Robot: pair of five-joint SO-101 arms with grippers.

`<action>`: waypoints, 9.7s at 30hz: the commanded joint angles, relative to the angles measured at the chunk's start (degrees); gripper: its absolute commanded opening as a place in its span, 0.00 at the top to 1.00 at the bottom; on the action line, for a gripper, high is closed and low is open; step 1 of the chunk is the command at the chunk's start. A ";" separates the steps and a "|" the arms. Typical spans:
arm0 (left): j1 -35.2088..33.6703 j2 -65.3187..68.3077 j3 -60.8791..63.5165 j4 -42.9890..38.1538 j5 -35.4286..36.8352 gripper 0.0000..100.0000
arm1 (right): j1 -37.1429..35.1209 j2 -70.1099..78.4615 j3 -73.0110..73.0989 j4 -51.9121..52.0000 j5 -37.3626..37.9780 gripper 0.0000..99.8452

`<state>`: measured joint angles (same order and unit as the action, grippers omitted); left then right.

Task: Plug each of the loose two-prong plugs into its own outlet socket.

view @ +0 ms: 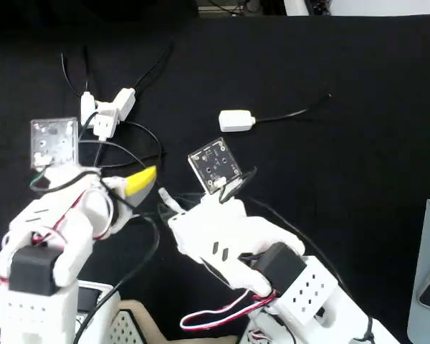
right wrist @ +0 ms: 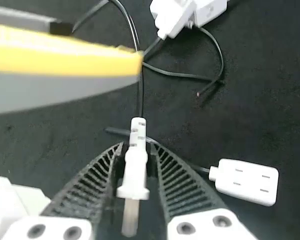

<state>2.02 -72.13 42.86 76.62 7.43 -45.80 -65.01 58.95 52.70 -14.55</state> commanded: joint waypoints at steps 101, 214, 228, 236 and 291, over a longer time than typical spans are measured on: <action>22.55 73.41 -11.47 -37.71 -28.04 0.65 | 46.07 -6.81 -2.68 -0.35 9.93 0.99; -22.46 24.00 24.75 -32.35 -29.10 0.70 | 6.68 22.46 -0.04 -16.44 8.00 0.99; -21.93 23.91 35.38 -38.86 -42.29 0.70 | 6.77 18.95 3.30 -16.35 7.91 0.99; -21.32 23.82 30.46 -27.43 -43.52 0.70 | 6.77 18.68 4.09 -16.53 7.91 0.99; -22.02 23.82 28.26 -31.21 -17.32 0.70 | 1.93 41.36 6.81 -47.65 18.02 0.99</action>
<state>-19.87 -47.34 71.34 46.20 -10.42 -43.69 -23.52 65.27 8.75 3.03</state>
